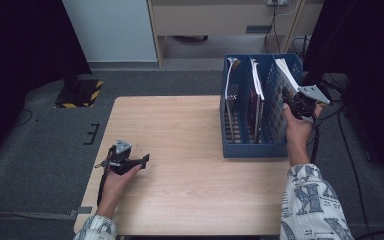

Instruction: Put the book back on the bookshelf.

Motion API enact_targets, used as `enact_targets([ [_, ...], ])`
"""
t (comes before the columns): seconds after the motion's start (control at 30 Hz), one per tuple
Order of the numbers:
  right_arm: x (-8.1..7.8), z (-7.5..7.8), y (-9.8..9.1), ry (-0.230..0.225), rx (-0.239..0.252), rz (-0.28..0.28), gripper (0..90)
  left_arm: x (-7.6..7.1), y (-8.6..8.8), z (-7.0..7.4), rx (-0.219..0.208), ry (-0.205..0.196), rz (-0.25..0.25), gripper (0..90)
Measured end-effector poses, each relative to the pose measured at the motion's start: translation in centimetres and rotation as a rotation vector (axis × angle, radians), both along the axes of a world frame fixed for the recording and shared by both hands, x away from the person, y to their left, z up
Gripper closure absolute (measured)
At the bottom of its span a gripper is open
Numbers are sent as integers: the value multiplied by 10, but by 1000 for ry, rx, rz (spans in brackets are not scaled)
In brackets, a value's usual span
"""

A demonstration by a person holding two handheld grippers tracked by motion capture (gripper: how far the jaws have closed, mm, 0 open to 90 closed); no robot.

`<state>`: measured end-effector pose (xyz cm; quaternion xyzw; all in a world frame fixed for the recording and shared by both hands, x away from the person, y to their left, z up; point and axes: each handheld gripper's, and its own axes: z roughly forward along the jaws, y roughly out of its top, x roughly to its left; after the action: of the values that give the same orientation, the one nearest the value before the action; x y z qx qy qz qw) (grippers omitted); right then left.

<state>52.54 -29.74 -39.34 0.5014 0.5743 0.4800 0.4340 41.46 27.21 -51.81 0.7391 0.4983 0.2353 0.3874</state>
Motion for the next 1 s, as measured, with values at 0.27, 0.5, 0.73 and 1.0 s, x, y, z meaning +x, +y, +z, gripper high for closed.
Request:
enact_targets([
  [0.27,-4,-2,6,0,-11,6,726,-1,2,2,-1,-2,7,137],
  [0.5,-4,-1,10,12,-13,9,713,-2,5,2,-4,-3,16,137],
  [0.73,-5,1,13,15,-20,31,669,-2,6,2,-4,-3,18,137],
  [1.0,-5,1,15,20,-9,49,638,-2,6,2,-1,-1,20,136],
])
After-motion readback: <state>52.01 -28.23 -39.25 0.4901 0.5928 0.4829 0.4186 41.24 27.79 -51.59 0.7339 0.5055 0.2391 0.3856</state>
